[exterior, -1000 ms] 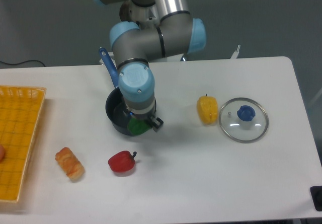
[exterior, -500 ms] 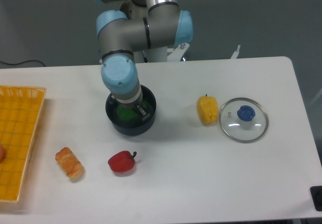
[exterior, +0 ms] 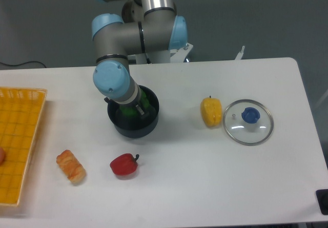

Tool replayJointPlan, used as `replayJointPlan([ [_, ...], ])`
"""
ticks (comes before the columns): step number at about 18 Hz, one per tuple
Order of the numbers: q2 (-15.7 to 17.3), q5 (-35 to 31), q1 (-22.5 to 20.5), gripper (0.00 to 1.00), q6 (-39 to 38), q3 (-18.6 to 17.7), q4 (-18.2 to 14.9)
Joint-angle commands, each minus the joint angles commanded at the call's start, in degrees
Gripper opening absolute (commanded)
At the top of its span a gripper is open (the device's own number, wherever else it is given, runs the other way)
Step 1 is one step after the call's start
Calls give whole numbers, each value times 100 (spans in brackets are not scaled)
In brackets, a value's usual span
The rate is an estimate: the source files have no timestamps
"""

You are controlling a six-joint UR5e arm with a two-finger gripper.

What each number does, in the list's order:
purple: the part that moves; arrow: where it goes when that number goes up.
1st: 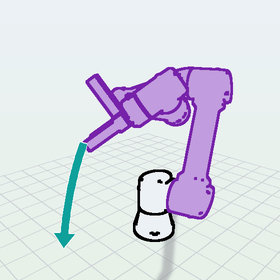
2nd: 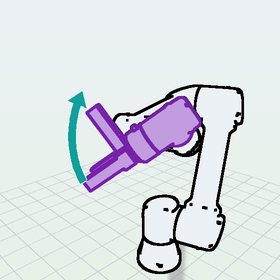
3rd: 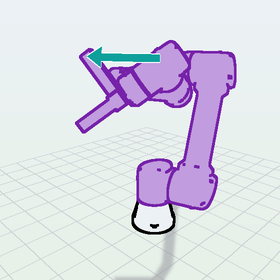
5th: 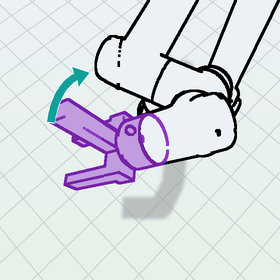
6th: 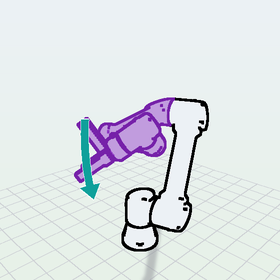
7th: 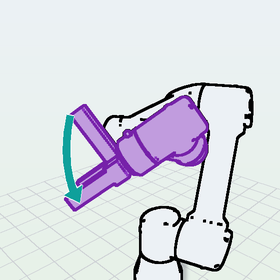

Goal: Place the green chilies in the pot
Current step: 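Open the gripper to release the green pepper inside the saucepan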

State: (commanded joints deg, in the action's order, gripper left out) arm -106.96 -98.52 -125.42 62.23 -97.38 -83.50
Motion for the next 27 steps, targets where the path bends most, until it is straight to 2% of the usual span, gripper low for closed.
replayJointPlan([
  [7,-272,-132,106,55,-26,0,246],
  [14,-272,-114,115,58,-9,0,299],
  [15,-272,-123,115,62,0,0,316],
  [17,-281,-123,115,83,17,0,325],
  [23,-308,-264,185,93,18,9,334],
  [24,-316,-272,185,98,18,17,334],
  [27,-316,-255,176,100,-9,157,334],
])
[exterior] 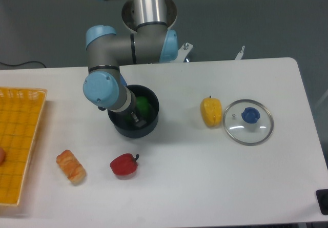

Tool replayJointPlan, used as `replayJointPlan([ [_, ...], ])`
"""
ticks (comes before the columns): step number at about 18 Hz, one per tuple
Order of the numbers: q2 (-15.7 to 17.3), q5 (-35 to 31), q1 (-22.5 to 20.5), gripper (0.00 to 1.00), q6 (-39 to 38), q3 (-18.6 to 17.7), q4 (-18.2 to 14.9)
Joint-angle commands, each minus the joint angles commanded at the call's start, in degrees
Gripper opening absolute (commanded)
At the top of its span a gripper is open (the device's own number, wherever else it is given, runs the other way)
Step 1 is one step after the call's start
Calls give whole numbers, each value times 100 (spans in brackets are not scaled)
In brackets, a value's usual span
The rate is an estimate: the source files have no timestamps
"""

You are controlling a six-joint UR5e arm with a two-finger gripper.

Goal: Place the green chilies in the pot
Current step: 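Open the gripper to release the green pepper inside the saucepan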

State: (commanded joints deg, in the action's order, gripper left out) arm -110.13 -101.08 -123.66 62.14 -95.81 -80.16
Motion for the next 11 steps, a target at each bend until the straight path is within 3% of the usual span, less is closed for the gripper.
replayJointPlan([
  [3,26,131,-53,100,-201,316,201],
  [5,70,202,-62,100,-343,448,657],
  [11,35,193,-211,100,-413,493,1134],
])
